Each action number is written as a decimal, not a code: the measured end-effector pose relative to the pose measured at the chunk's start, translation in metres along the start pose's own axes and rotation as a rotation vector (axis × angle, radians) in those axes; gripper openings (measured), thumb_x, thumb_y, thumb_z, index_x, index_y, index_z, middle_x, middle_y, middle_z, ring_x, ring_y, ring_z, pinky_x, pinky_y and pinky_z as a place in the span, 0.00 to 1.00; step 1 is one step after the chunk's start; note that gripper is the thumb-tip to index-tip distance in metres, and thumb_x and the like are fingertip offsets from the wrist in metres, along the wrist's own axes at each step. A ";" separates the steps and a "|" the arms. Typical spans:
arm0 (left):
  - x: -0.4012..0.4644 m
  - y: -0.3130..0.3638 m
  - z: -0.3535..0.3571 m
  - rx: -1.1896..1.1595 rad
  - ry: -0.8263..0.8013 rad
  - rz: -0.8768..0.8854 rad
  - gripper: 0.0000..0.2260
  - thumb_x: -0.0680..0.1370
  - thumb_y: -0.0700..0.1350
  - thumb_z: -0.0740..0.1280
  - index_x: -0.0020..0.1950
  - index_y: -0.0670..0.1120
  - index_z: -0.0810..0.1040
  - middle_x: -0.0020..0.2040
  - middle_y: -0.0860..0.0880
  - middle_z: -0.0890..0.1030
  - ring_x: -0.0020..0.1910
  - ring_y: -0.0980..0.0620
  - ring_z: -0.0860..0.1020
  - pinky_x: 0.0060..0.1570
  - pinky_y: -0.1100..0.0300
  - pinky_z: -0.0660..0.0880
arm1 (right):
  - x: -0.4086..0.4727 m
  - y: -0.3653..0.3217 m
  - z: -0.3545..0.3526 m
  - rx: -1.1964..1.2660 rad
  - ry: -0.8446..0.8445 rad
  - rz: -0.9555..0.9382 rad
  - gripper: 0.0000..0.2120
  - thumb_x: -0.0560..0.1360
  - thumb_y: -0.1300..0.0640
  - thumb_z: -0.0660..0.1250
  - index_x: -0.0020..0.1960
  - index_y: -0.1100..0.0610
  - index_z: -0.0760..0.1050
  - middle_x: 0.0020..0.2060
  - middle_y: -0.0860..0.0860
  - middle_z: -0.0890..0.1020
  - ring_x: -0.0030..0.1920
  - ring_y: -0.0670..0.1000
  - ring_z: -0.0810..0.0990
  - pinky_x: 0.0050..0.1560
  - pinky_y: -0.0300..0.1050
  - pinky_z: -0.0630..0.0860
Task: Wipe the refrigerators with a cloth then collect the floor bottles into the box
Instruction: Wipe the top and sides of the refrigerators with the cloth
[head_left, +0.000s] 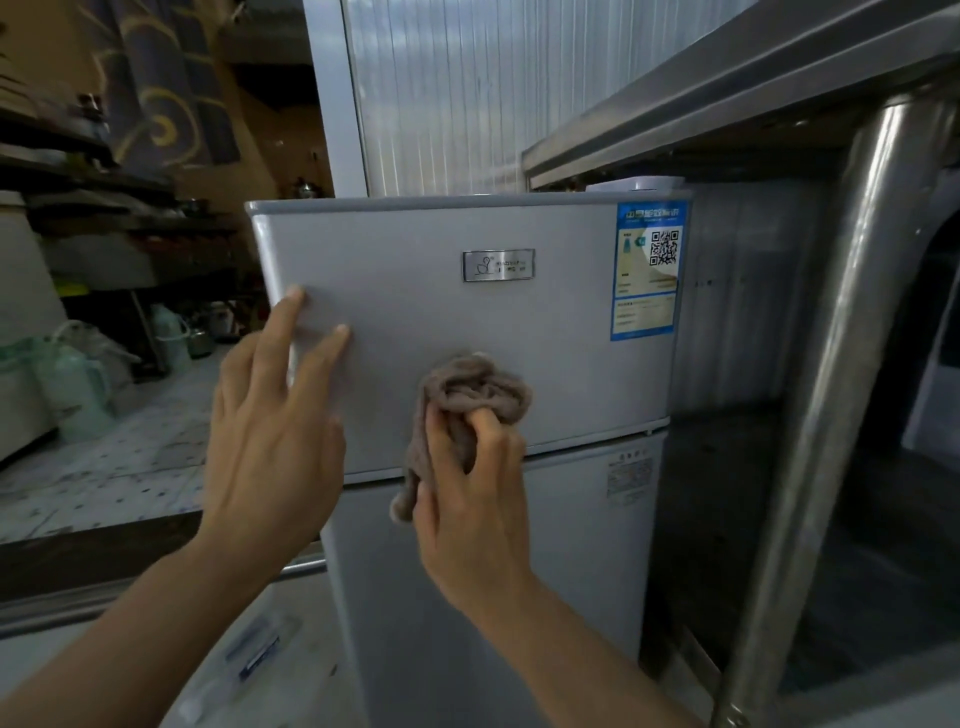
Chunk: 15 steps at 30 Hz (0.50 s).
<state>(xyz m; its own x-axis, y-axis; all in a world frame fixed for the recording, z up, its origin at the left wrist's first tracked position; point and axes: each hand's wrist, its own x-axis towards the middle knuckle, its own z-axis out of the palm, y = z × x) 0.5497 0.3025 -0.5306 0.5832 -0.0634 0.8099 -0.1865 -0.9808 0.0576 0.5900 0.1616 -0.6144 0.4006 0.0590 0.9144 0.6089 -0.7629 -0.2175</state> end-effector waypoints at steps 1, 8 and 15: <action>-0.002 -0.001 0.001 -0.018 0.004 -0.001 0.30 0.68 0.31 0.69 0.69 0.40 0.67 0.75 0.39 0.56 0.66 0.34 0.60 0.62 0.36 0.64 | 0.000 0.010 -0.002 -0.035 -0.008 -0.098 0.24 0.75 0.57 0.63 0.71 0.56 0.68 0.64 0.57 0.63 0.57 0.58 0.70 0.58 0.52 0.74; -0.022 -0.015 0.007 -0.249 -0.013 -0.111 0.33 0.71 0.29 0.65 0.74 0.44 0.59 0.75 0.41 0.56 0.72 0.41 0.58 0.69 0.47 0.59 | 0.019 0.099 -0.041 -0.230 0.214 0.319 0.30 0.72 0.58 0.68 0.73 0.54 0.65 0.67 0.60 0.68 0.65 0.62 0.68 0.67 0.54 0.66; -0.023 -0.022 0.010 -0.518 0.020 -0.221 0.33 0.75 0.34 0.64 0.75 0.53 0.56 0.65 0.61 0.66 0.59 0.70 0.64 0.57 0.66 0.63 | 0.020 0.006 0.008 -0.230 0.198 0.173 0.29 0.69 0.66 0.67 0.70 0.65 0.67 0.67 0.66 0.61 0.60 0.66 0.66 0.63 0.58 0.69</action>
<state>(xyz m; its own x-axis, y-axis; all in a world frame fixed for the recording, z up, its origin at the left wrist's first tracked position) 0.5480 0.3237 -0.5560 0.6386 0.1420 0.7563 -0.4281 -0.7511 0.5025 0.6074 0.1635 -0.6006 0.3306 -0.1927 0.9239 0.3645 -0.8769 -0.3133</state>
